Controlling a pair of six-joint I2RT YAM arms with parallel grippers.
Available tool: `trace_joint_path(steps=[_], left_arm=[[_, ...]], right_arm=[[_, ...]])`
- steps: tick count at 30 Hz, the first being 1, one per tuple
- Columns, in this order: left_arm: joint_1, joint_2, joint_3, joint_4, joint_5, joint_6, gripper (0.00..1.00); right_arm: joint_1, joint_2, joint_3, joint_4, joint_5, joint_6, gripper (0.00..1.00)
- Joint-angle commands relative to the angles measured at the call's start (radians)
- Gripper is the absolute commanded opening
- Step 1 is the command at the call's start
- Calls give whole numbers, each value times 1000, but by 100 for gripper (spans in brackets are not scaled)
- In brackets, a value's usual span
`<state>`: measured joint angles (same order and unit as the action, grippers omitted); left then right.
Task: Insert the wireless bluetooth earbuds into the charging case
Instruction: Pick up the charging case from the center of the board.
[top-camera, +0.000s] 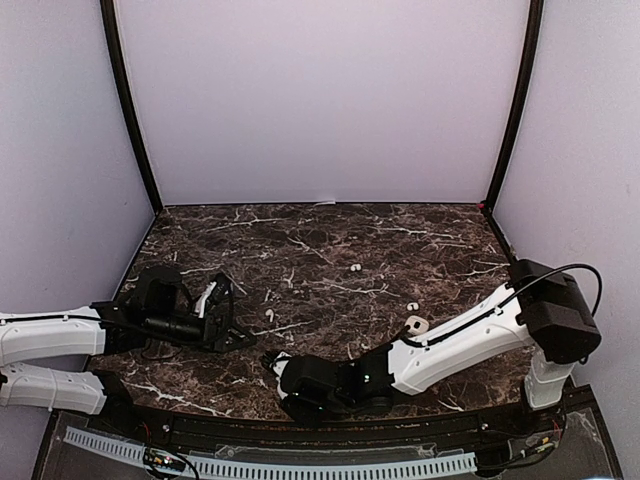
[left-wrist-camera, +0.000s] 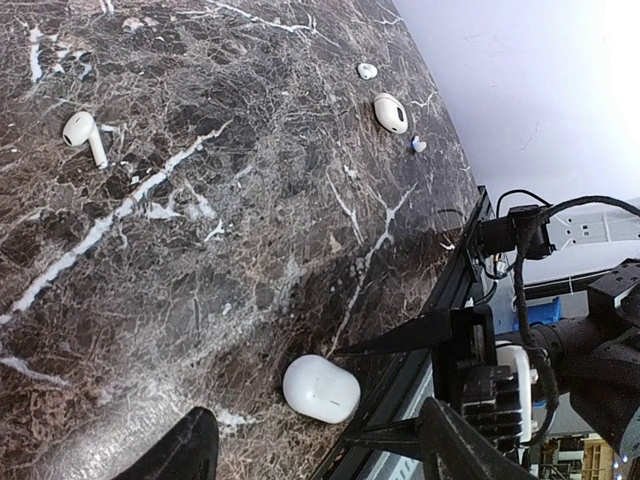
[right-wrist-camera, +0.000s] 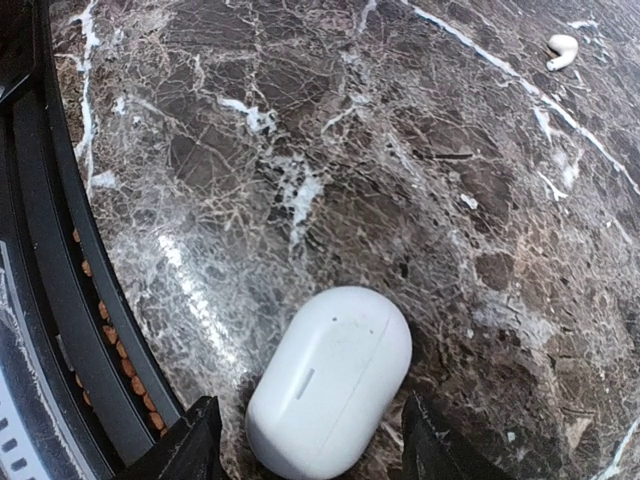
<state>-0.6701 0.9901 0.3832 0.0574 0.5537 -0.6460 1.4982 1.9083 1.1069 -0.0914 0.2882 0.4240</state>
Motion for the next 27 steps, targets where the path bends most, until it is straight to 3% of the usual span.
trace_joint_path(steps=[1, 8, 14, 17, 21, 27], left_arm=[[8, -2, -13, 23, 15, 18, 71], [38, -50, -43, 24, 6, -1, 71], [70, -86, -72, 49, 18, -25, 71], [70, -87, -82, 81, 65, -26, 72], [70, -66, -110, 180, 157, -38, 72], [69, 23, -200, 482, 242, -192, 71]], right_arm=[[8, 47, 64, -32, 3, -6, 60], [8, 64, 75, -43, 3, -5, 53], [1, 46, 53, -30, 8, -8, 37], [-7, 15, -2, 24, 9, -16, 34], [-26, -34, -53, 91, 13, -48, 31], [-46, -104, -98, 164, 72, -111, 30]])
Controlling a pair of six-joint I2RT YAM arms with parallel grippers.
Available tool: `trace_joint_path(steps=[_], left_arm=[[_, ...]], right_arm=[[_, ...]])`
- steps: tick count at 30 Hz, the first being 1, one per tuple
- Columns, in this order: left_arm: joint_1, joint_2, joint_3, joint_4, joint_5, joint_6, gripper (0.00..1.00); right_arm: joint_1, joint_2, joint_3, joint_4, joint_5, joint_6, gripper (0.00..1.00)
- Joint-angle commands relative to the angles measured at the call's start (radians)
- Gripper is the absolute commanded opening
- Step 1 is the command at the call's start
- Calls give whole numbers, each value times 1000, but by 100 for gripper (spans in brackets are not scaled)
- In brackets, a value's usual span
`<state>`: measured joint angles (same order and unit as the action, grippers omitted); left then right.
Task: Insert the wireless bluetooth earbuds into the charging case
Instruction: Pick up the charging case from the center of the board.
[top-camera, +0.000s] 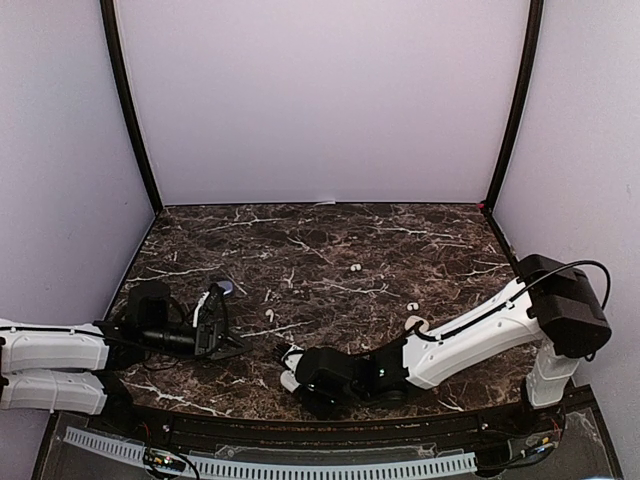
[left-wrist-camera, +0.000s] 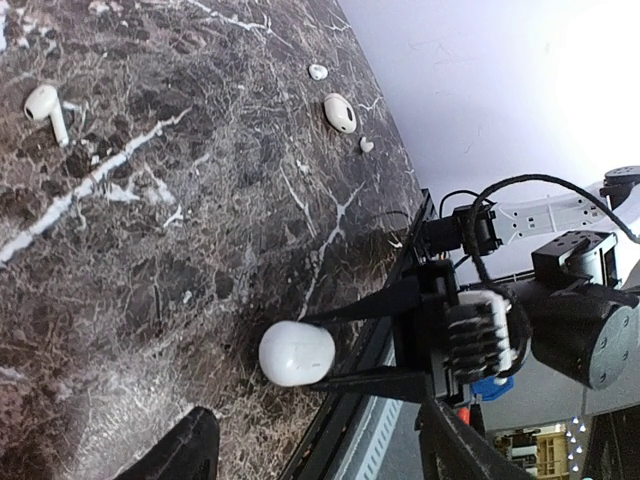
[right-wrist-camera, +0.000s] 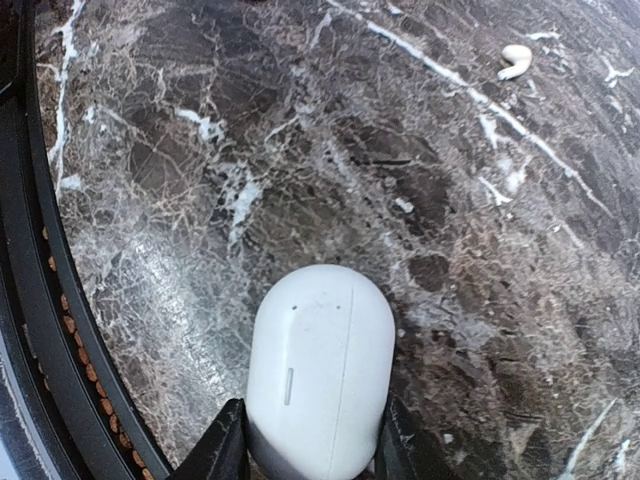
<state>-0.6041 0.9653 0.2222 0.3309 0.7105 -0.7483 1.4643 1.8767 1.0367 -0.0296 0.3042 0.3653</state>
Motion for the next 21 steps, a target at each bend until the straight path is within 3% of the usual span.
trace_joint_path(steps=[1, 9, 21], left_arm=[[1, 66, -38, 231, 111, -94, 71], [-28, 207, 9, 369, 196, -110, 71], [-82, 224, 35, 439, 104, -109, 71]], right_arm=[[-16, -82, -37, 120, 64, -66, 30], [-45, -130, -72, 239, 97, -198, 29], [-71, -168, -112, 357, 61, -273, 30]])
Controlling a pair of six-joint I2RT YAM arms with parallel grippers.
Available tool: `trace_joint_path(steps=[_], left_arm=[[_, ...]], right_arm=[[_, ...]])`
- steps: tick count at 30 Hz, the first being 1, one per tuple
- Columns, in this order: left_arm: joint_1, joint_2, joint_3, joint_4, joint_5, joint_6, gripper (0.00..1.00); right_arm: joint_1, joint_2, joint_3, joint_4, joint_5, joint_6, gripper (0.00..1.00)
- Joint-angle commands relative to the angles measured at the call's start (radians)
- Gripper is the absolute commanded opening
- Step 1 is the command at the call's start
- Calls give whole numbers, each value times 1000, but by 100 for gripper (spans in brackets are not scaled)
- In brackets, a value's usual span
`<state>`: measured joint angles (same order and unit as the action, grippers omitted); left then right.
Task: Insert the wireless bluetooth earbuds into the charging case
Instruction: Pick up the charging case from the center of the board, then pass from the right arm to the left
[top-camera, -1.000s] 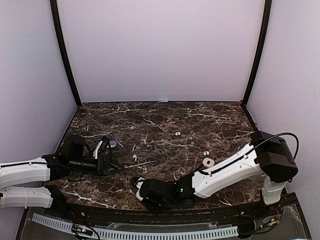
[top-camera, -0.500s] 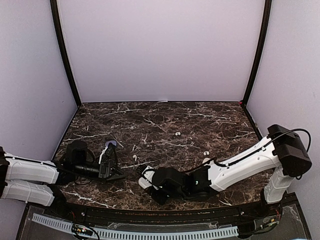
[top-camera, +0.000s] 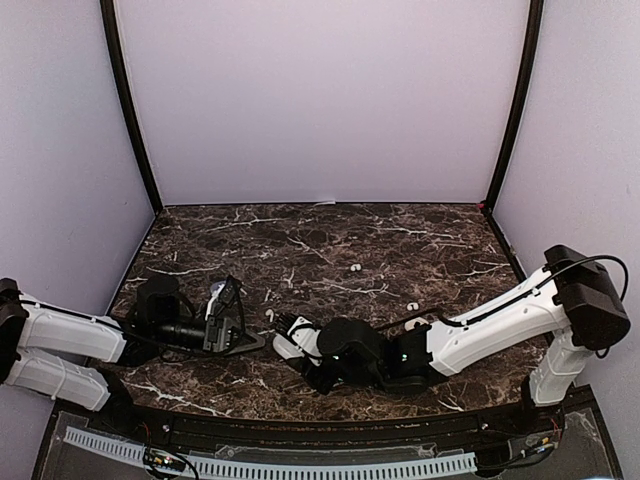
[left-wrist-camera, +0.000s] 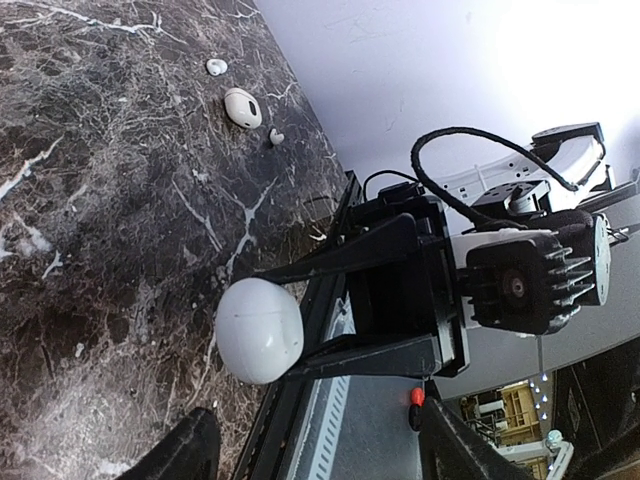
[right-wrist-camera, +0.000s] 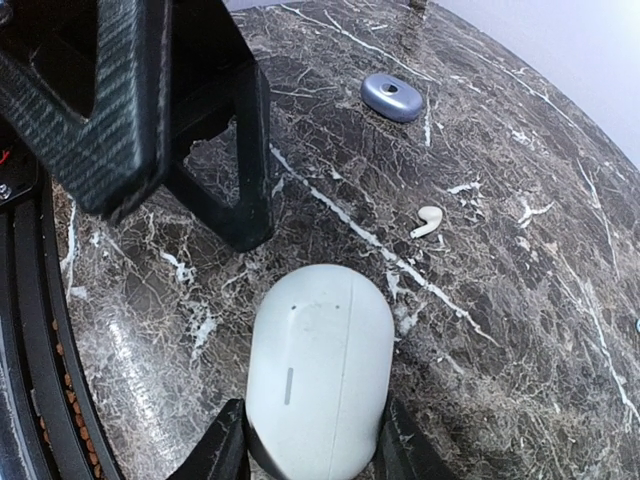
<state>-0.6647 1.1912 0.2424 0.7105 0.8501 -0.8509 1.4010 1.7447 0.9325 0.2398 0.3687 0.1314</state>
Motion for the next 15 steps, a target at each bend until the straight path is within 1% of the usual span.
trace_joint_path(steps=[1, 8, 11, 15], left_arm=[[-27, 1, 17, 62, -38, -8, 70], [-46, 29, 36, 66, -39, -11, 66], [-52, 36, 44, 47, -76, -8, 66], [-53, 36, 44, 41, -96, -8, 69]], right_arm=[[-7, -35, -6, 89, -5, -46, 30], [-8, -30, 5, 108, -17, -75, 30], [-8, -32, 6, 116, -17, -77, 30], [-8, -34, 5, 123, -26, -78, 29]])
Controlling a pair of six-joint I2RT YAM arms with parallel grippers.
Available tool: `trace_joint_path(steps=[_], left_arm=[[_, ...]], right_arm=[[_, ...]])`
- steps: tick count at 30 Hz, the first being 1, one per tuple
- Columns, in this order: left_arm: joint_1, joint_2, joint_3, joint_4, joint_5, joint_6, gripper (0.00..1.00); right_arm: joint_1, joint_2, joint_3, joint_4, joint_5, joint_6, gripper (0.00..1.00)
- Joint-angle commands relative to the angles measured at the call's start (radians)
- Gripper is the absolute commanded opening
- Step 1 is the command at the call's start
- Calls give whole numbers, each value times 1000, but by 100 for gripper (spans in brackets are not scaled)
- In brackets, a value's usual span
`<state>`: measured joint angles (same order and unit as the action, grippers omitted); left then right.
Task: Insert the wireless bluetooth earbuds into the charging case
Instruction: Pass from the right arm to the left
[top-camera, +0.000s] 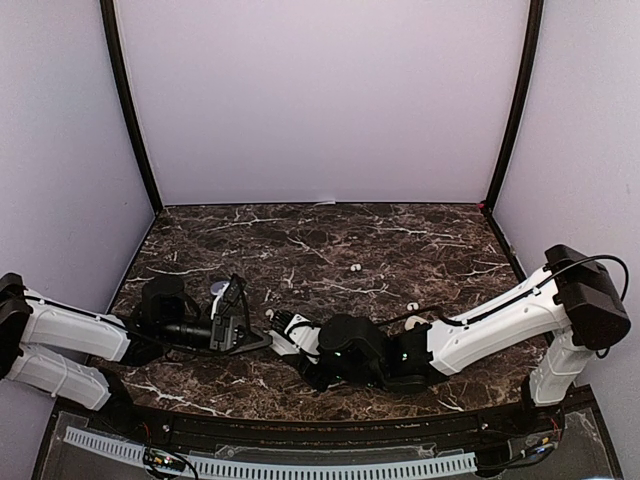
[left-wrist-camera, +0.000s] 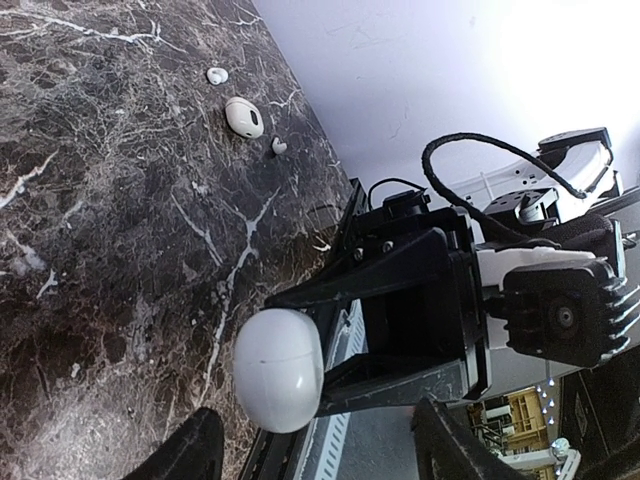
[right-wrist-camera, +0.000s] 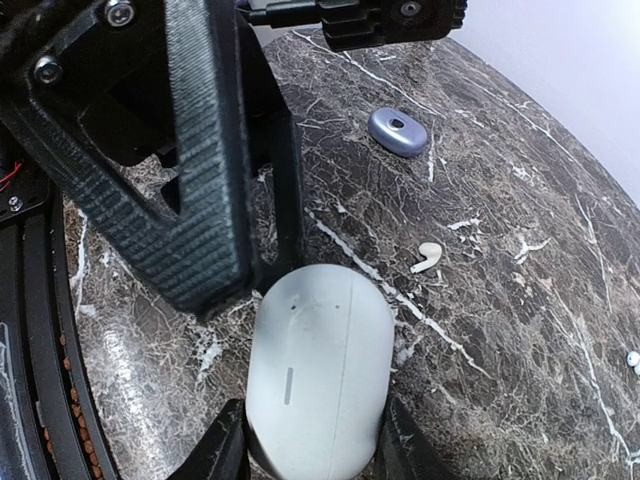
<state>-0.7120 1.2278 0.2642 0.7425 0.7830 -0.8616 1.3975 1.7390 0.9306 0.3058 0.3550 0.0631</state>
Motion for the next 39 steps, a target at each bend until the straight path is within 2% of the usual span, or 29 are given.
trace_joint_path(steps=[1, 6, 13, 24, 39], left_arm=[[-7, 0, 24, 11, -30, 3, 69], [-9, 17, 30, 24, -33, -1, 69], [-10, 37, 31, 56, -9, -23, 59], [-12, 53, 24, 95, 12, -40, 56], [-12, 54, 17, 109, 10, -34, 26]], right_arm=[[-5, -27, 7, 58, -13, -11, 30], [-4, -21, 11, 74, -16, -20, 30], [-5, 9, 42, 72, -4, -32, 30], [-7, 24, 56, 78, -6, -41, 30], [-7, 17, 47, 88, -27, -50, 38]])
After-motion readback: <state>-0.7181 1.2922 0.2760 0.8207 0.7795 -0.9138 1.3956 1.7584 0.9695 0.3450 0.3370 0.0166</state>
